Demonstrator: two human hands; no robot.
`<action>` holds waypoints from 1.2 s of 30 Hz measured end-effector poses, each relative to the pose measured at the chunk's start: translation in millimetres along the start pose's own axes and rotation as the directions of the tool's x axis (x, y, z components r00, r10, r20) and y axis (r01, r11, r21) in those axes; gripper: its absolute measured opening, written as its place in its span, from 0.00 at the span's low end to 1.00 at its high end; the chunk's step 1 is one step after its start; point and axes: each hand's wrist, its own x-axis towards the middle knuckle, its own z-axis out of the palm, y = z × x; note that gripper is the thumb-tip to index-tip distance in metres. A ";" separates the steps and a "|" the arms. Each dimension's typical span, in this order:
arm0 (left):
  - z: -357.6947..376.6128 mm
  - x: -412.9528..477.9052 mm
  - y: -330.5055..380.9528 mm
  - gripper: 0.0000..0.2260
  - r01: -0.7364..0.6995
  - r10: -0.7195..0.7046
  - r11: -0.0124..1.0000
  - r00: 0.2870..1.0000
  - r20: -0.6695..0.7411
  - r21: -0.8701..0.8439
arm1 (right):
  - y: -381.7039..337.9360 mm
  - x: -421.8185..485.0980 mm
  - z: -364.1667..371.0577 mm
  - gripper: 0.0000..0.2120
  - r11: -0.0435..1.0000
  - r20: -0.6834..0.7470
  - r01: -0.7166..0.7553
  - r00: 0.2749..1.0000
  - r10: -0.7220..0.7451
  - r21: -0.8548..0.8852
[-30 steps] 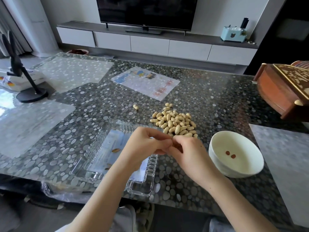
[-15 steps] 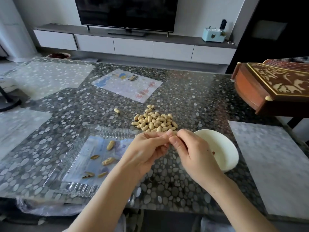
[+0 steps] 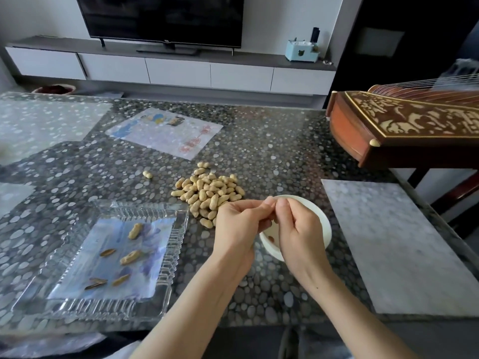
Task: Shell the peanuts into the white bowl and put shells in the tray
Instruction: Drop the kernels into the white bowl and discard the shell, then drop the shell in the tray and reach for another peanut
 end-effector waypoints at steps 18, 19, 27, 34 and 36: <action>19.3 10.7 -3.4 0.06 0.044 -0.047 0.974 0.999 0.006 0.224 | 3.8 29.9 -49.3 0.23 0.954 0.156 -0.237 0.951 0.266 -0.182; 19.3 11.8 -5.2 0.07 -0.040 0.048 0.930 0.999 -0.012 0.364 | 4.4 30.3 -50.4 0.22 0.950 0.136 -0.182 0.965 0.222 -0.254; 18.1 15.0 -2.5 0.09 -0.319 0.381 0.416 0.912 0.155 0.852 | 12.7 30.4 -62.3 0.09 0.914 0.114 -0.093 0.982 0.149 -0.395; -12.2 14.2 23.8 0.06 0.109 -0.116 0.988 0.991 0.059 0.114 | -2.7 28.2 -41.7 0.08 0.963 0.159 -0.227 0.966 0.204 0.145; -18.3 10.0 28.0 0.07 0.221 -0.220 0.975 0.972 0.080 -0.009 | -8.4 24.9 -29.4 0.09 0.996 0.194 -0.093 0.977 0.089 0.011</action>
